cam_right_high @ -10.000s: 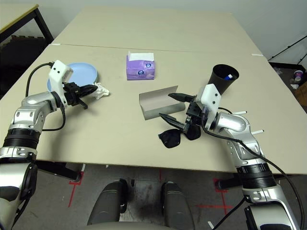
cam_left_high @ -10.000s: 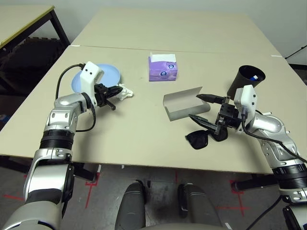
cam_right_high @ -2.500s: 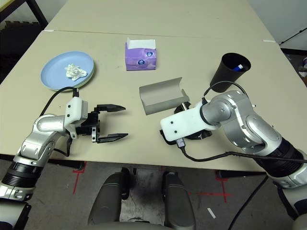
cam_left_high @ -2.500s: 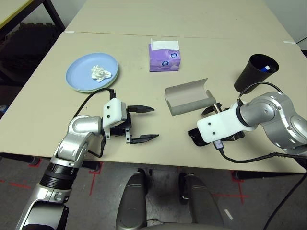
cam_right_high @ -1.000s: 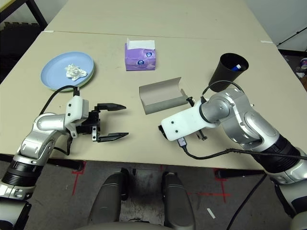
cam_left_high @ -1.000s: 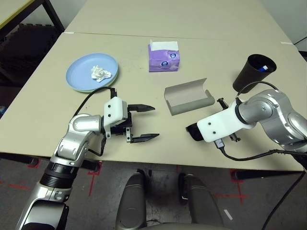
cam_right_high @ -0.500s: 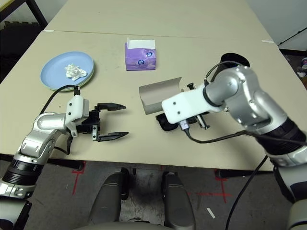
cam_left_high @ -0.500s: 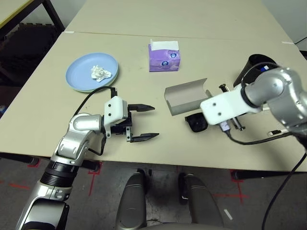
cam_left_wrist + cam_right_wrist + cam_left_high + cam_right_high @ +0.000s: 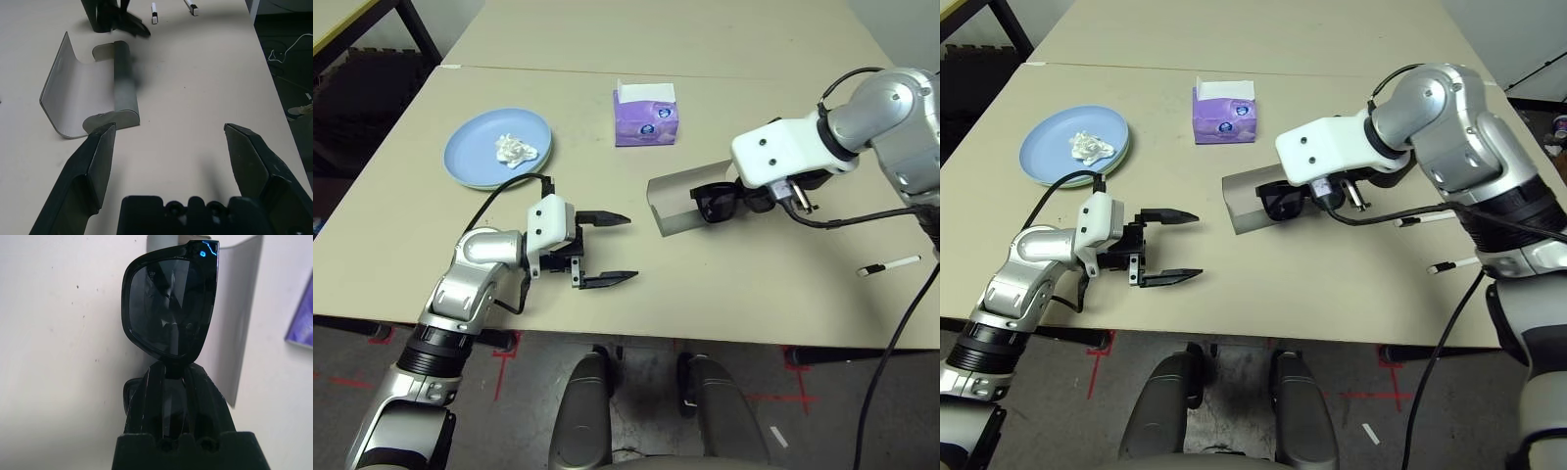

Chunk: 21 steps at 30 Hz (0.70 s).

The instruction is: Organize and tidy the items on the table.

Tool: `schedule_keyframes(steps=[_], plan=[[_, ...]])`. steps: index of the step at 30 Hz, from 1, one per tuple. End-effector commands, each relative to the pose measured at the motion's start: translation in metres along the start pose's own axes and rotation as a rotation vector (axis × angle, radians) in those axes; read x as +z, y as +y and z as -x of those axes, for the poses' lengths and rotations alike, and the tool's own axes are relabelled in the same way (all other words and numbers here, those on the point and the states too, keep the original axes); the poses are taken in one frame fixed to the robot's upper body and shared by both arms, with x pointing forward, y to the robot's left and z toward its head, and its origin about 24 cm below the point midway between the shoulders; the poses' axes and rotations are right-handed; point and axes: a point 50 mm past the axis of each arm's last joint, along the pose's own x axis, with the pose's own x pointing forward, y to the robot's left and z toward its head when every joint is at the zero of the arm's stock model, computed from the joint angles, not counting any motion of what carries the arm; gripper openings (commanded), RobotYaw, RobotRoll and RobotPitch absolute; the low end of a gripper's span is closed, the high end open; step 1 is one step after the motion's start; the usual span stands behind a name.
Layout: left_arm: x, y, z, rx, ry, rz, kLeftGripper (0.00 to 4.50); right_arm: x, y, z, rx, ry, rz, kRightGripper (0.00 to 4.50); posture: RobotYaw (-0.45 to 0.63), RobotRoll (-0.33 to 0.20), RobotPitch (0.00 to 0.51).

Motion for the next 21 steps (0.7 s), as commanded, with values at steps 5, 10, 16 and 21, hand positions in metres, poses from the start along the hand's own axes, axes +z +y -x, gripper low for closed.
schedule_keyframes(steps=[5, 10, 16, 21], plan=[[-0.002, -0.003, -0.002, -0.021, 0.011, 0.009, 4.50, 0.001, -0.016, -0.012, -0.032, 0.041, 0.067, 0.52, 0.01, 0.000, 0.187], [-0.001, -0.004, -0.001, -0.013, 0.012, 0.012, 4.50, 0.004, -0.027, -0.014, -0.058, 0.046, 0.091, 0.52, 0.03, 0.000, 0.189], [-0.001, -0.003, -0.001, -0.006, 0.013, 0.014, 4.50, 0.008, -0.035, -0.019, -0.083, 0.046, 0.111, 0.52, 0.03, 0.000, 0.189], [-0.001, -0.003, -0.001, -0.004, 0.011, 0.014, 4.50, 0.014, -0.039, -0.023, -0.130, 0.054, 0.131, 0.52, 0.02, 0.000, 0.190]])
